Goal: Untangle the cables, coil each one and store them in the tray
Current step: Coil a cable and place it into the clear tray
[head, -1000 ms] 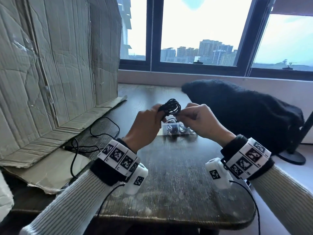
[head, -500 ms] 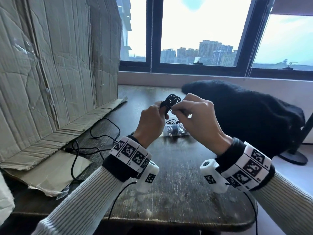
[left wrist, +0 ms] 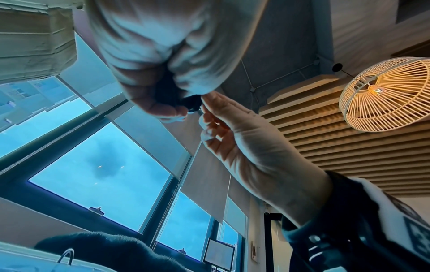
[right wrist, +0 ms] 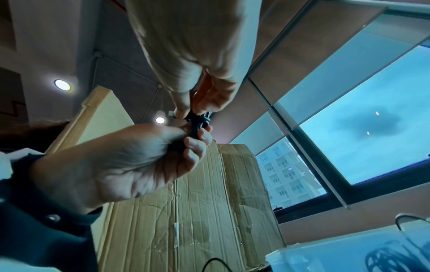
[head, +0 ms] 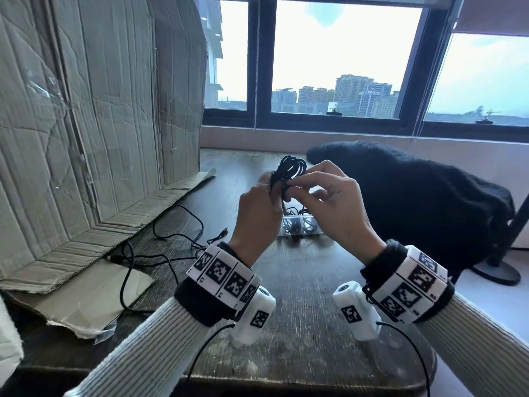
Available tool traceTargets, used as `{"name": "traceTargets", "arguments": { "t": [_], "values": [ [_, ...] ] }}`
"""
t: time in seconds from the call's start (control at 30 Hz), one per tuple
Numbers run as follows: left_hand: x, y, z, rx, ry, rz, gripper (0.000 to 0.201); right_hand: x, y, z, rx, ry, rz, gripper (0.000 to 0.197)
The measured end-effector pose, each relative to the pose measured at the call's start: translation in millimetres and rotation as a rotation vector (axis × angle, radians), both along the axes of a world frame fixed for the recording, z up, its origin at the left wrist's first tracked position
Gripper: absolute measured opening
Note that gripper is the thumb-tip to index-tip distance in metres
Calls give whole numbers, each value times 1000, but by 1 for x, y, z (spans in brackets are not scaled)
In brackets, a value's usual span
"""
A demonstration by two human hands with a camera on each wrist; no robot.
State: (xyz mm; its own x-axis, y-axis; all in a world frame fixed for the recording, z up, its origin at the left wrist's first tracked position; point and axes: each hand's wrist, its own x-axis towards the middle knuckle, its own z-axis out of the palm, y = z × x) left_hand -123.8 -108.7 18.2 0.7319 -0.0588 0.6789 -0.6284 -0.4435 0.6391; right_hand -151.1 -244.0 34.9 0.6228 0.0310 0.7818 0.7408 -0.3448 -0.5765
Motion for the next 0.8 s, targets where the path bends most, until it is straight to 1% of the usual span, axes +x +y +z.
{"name": "traceTargets", "arguments": {
  "t": [0.13,0.2,0.27,0.3,0.5,0.6,0.7,0.8],
  "values": [
    [-4,-2,0,-57,-48,-33,21,1,7,-2,79,12,-16,30],
    [-5,-2,-1,-65,-70,-37,22,2,9,-2,148,58,27,31],
    [-4,-1,-2,-77,-87,-51,21,3,9,0,216,119,81,39],
    [-5,-2,-3,-78,-88,-60,21,4,9,2,215,130,87,41],
    [2,-5,-12,-60,-61,-41,23,15,9,6,58,123,-49,38],
    [9,-1,-14,-23,-10,-15,26,25,8,5,36,171,-77,42],
    [10,4,-15,20,72,-38,26,40,8,2,-19,209,-111,34],
    [9,25,-15,39,132,-74,27,65,-1,0,-40,288,-167,31]
  ]
}}
